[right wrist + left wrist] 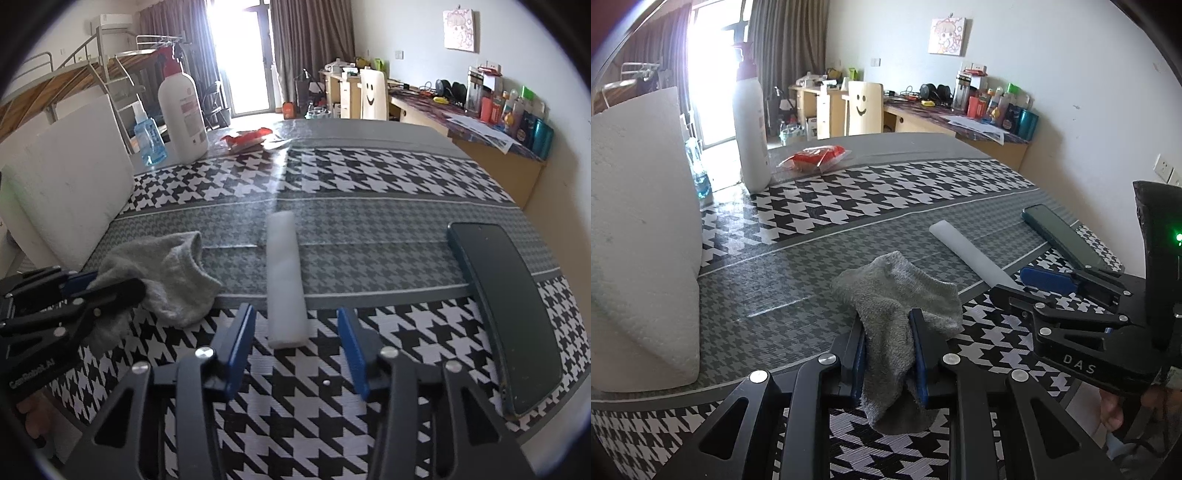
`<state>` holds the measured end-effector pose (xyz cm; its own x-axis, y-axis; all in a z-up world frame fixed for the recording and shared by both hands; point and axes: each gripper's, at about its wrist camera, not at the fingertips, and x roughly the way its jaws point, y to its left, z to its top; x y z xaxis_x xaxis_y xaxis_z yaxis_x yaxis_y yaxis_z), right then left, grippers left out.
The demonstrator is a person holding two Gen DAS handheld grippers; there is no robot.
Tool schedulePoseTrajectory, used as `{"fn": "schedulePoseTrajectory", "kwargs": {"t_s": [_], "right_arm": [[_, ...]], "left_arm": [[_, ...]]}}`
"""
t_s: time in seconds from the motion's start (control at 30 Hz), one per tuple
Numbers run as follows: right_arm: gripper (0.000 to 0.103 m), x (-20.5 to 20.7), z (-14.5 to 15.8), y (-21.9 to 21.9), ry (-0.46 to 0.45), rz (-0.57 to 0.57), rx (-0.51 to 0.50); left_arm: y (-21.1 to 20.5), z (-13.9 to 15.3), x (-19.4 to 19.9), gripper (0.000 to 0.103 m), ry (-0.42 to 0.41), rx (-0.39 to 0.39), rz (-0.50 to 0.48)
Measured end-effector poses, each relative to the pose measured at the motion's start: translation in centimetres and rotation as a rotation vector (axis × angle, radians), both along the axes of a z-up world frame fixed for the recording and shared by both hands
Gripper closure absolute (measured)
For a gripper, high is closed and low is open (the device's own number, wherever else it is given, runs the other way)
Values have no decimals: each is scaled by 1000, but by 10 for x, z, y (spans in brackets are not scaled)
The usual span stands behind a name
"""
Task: Organize soft objects
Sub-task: 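Lift and carry the gray cloth and white foam stick over the white foam box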
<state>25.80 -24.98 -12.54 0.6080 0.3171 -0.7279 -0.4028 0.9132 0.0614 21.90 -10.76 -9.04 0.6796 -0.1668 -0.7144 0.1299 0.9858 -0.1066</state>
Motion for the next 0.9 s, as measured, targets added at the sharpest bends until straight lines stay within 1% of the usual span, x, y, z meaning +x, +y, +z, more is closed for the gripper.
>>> {"fn": "schedulePoseTrajectory", "kwargs": {"t_s": [0.03, 0.1, 0.2, 0.23, 0.27, 0.3, 0.37, 0.43, 0.5, 0.53, 0.57, 0.7, 0.9], "right_arm": [[55, -1, 0, 1, -4, -2, -12], [63, -2, 0, 5, -12, -9, -36], [68, -2, 0, 5, -15, -13, -44], [68, -3, 0, 6, -18, -16, -54], [71, -4, 0, 8, -24, -16, -70], [76, -5, 0, 10, -26, -11, -76], [79, -5, 0, 13, -27, -10, -83], [80, -5, 0, 11, -21, -16, -75], [83, -5, 0, 11, -20, -20, -70], [84, -5, 1, 11, -20, -25, -63], [89, -5, 3, 9, -22, -34, -45], [91, -8, 10, 10, -29, -30, -24], [91, -16, 19, 12, -47, -19, -7]], "left_arm": [[1, 0, -1, 80, 0, 0, 1], [2, 0, -1, 80, 1, -3, 0], [4, 2, -3, 80, -3, -6, 1], [4, 2, -3, 80, -5, -4, 3], [5, 2, -3, 80, -3, -4, 4], [5, 3, -4, 80, -3, -5, 4], [6, 4, -6, 80, -11, -3, 2], [6, 6, -9, 80, -15, -6, -1], [7, 8, -11, 80, -23, -4, -2], [7, 9, -12, 80, -24, -4, -4], [7, 10, -12, 80, -27, -5, -5], [8, 18, -16, 80, -54, -6, -8], [11, 23, -22, 80, -68, -8, 2]]}}
